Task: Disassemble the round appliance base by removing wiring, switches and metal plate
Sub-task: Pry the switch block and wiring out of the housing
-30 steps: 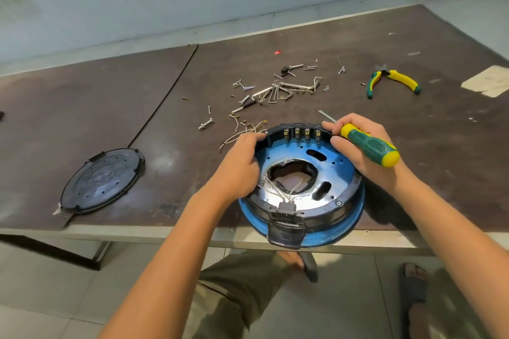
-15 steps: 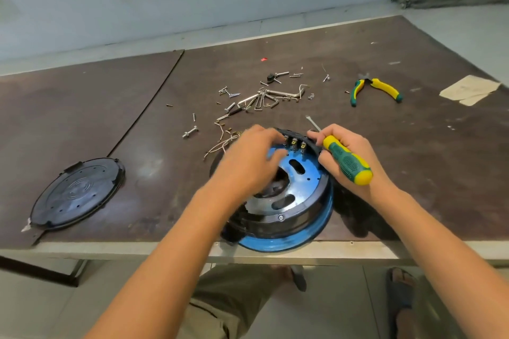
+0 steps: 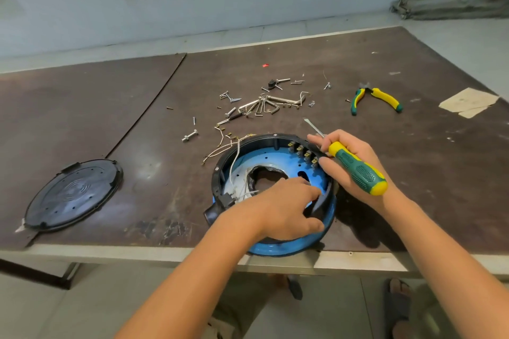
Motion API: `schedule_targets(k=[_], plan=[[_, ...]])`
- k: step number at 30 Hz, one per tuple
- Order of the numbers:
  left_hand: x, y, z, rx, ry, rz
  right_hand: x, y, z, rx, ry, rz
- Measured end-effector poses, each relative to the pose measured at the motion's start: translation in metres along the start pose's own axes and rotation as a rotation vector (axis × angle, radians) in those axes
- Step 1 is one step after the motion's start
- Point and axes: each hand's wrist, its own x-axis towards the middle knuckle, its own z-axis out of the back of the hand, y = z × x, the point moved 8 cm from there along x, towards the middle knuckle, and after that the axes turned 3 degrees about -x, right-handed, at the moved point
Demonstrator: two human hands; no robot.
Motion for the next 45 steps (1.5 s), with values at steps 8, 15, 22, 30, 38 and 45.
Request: schedule_targets(k=[8,15,22,30,38,45], plan=[[-0.024,0.032,0.008,0.018,0.131,-0.003,-0.003,0.012,-0.015,-0.122,0.142,0.068],[-0.044,0.062,0.029,0.049,0.122,0.186,0.002,0.031,-0.029,-0.235,0.254,0.088],[-0.010,0.029,0.021,-0.022,-0.323,0.253,-0.001,0.036,-0.024,-0.219,0.231,0.165],[-0.008,0.033,0.018,-0.014,-0.381,0.237,-0.003,0.027,-0.003,-0.103,0.128,0.102],[-0.032,0.059,0.023,-0.246,-0.093,0.169,-0.001,0.010,-0.009,-0.029,0.150,0.038],[-0.049,0.090,0.037,-0.176,-0.134,0.224,-0.001,0.011,-0.024,-0.120,0.208,0.078]])
